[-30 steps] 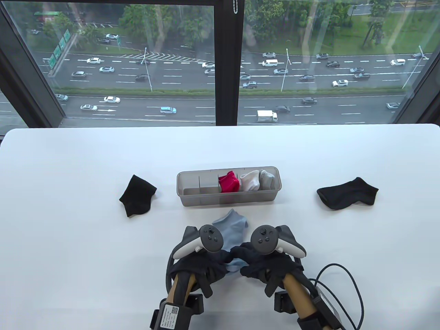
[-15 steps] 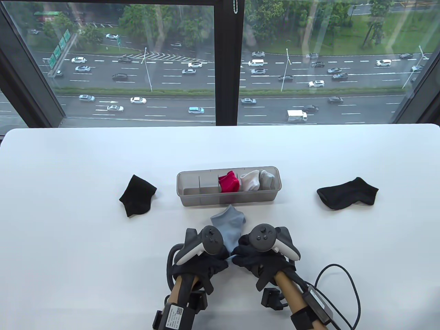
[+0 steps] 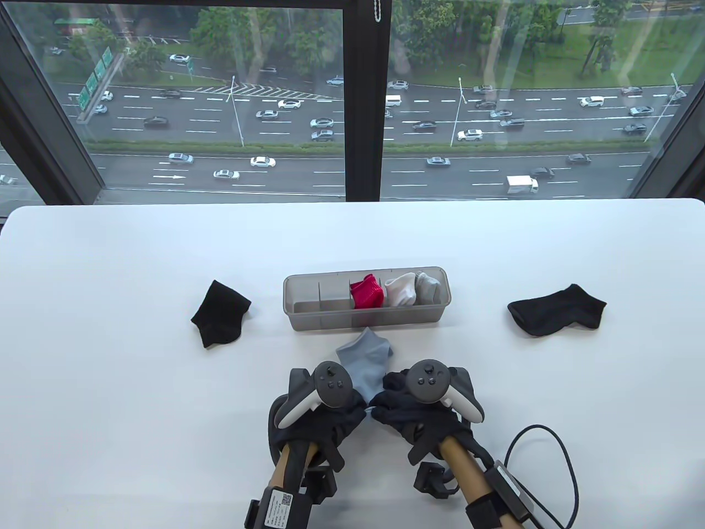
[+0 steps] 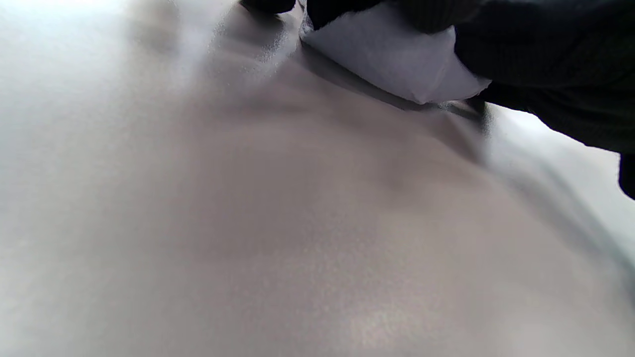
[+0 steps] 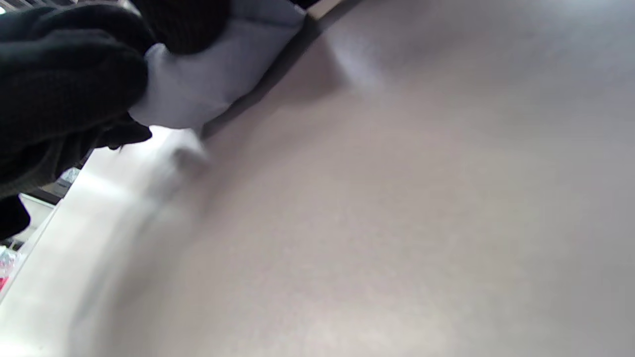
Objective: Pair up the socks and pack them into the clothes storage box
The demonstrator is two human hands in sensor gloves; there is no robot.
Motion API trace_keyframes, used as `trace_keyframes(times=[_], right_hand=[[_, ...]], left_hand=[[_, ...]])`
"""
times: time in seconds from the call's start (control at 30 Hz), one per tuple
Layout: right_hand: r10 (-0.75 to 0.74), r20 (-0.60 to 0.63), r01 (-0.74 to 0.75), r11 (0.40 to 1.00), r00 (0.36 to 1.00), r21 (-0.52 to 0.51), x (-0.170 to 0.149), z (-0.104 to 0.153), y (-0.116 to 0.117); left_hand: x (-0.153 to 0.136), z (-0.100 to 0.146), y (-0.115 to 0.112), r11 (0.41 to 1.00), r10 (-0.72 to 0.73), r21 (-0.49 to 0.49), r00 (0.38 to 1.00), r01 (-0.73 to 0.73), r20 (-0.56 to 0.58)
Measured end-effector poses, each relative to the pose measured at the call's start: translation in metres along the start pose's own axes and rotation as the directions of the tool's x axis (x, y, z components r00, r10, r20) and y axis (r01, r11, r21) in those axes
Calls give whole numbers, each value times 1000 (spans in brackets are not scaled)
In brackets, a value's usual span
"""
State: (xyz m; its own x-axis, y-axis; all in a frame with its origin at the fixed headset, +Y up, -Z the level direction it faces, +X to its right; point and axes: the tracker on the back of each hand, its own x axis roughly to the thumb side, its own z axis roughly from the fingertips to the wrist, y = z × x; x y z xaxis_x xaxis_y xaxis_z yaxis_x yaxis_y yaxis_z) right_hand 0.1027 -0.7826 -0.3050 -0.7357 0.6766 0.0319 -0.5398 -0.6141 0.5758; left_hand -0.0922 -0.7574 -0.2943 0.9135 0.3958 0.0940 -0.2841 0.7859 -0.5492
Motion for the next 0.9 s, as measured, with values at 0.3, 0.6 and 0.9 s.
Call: trace_keyframes(times=[0.3, 0.6, 0.9], right_hand=[[-70, 23, 69, 997, 997, 30, -3, 1, 1], [-139, -38, 139, 990, 990, -16, -2, -1, 2], [-135, 21, 134, 990, 991, 44, -8, 1, -1]], left_hand=[[6, -1, -2, 996, -73, 58, 997, 74, -12], [12, -1, -7, 995, -101, 23, 995, 100, 7], [12, -1, -5, 982, -133, 133, 991, 133, -7]])
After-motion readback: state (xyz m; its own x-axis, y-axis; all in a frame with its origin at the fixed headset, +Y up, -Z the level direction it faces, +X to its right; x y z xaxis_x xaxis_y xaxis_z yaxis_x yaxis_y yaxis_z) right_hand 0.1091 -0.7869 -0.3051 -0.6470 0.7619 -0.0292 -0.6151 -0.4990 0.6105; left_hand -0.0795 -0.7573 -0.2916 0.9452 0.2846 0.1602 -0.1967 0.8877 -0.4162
